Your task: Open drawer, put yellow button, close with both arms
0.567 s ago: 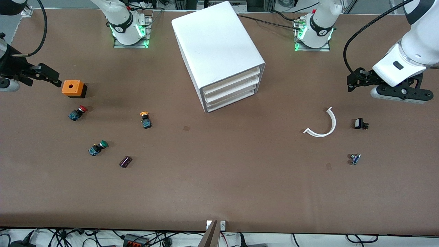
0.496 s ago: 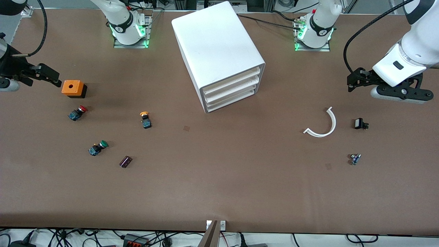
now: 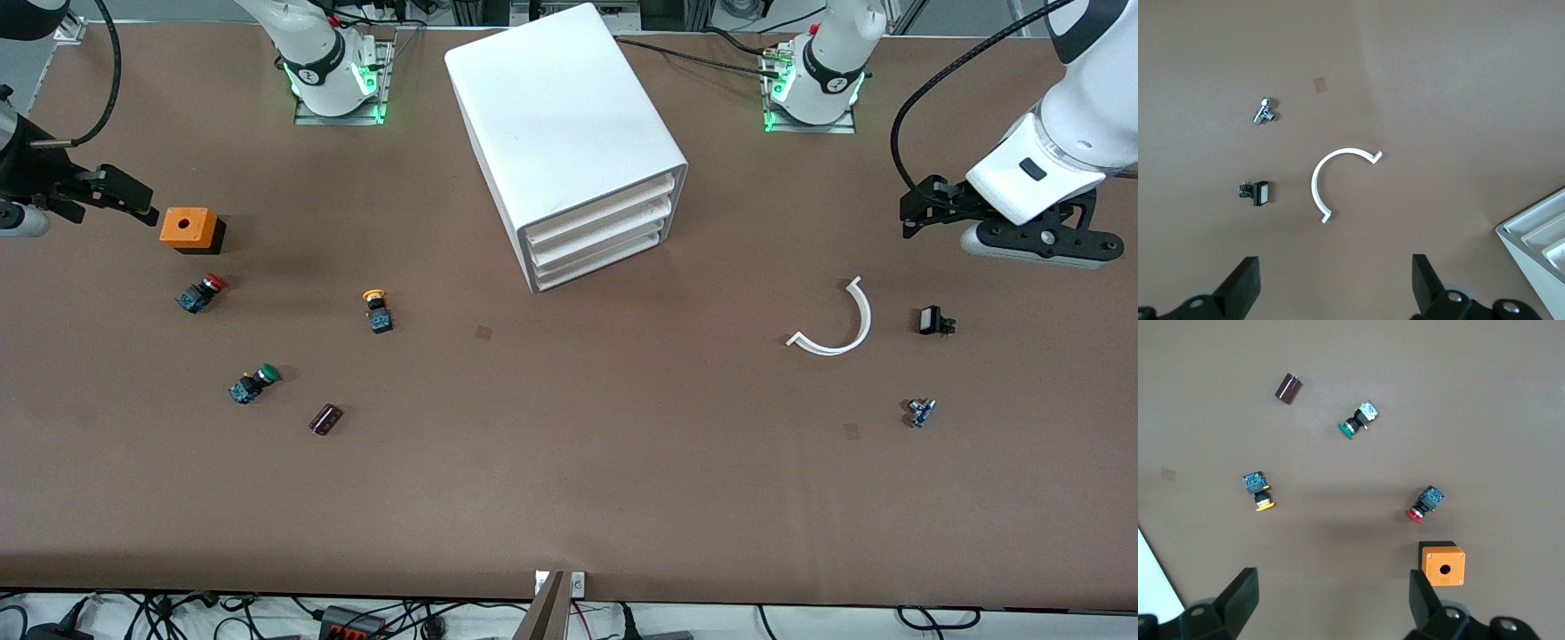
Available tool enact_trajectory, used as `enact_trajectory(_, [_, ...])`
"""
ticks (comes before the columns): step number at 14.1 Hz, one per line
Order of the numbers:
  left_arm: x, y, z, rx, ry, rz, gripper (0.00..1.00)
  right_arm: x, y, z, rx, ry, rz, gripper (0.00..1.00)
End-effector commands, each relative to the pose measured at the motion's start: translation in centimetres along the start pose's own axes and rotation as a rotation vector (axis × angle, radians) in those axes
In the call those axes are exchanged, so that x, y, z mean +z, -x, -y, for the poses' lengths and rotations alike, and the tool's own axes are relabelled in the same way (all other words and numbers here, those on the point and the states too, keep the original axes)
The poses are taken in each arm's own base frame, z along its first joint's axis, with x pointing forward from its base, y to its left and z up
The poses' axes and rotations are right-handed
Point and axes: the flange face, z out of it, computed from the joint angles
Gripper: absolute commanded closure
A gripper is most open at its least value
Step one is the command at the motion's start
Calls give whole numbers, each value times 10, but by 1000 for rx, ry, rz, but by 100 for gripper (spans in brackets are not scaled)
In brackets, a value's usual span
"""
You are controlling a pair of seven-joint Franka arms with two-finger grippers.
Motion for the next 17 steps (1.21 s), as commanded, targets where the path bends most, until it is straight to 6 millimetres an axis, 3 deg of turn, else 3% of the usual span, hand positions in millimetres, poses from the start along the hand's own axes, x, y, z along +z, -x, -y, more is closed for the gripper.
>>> enact_trajectory(1, [-6, 5, 2, 0, 1, 1, 0, -4, 7, -3, -8, 6, 2, 0])
enact_trajectory(5, [6, 4, 0, 10, 20, 57, 0, -3, 9, -4, -3, -1, 16, 0])
enact_trajectory(7, [22, 3, -11, 30, 49, 126, 0, -4, 8, 0, -9, -1, 6, 0])
enact_trajectory(10, [31, 8, -28, 40, 191, 200, 0, -5, 9, -1, -8, -2, 8, 0])
enact_trajectory(13, [54, 11, -65, 111, 293, 325, 0, 0, 6, -2, -6, -3, 16, 0])
enact_trajectory(17, [99, -12, -97, 226, 592, 376, 0, 34, -10, 18, -39, -15, 70, 0])
